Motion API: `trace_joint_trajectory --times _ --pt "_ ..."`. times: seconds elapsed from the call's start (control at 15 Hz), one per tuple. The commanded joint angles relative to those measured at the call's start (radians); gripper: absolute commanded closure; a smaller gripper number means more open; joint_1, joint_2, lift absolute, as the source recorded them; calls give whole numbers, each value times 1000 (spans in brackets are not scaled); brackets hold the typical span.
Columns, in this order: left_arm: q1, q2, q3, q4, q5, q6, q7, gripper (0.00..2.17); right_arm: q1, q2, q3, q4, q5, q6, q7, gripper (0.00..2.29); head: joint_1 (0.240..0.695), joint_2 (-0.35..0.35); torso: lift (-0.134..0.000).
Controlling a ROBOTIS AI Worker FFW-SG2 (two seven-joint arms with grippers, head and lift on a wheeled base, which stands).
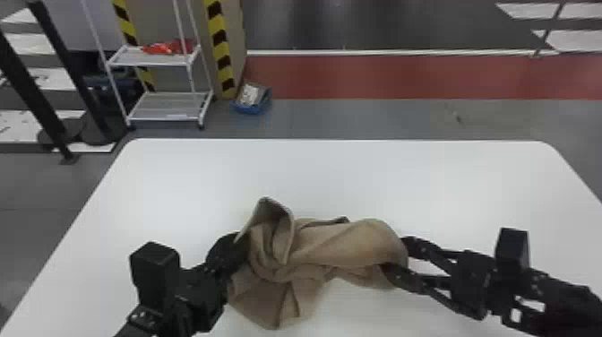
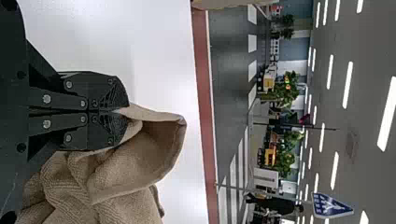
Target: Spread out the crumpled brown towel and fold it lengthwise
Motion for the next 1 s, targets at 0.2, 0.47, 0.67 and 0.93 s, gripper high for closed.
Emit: trace_joint_trajectory --times 0.2,0.47,0.67,0.93 --pt "2 2 1 0 11 -14 -9 2145 -5 -8 -75 8 -41 -64 0 2260 695 21 -124" --pt "0 5 28 -3 60 -26 -91 1841 -19 -7 -166 -84 -53 1 2 2260 695 -35 -124" --pt "-14 3 71 -3 109 -7 -256 1099 -36 -8 -190 -184 -41 99 15 2260 695 -78 -124" --pt "-24 3 96 -3 100 57 -371 657 -42 -8 -200 -205 18 117 32 2260 695 -118 -124"
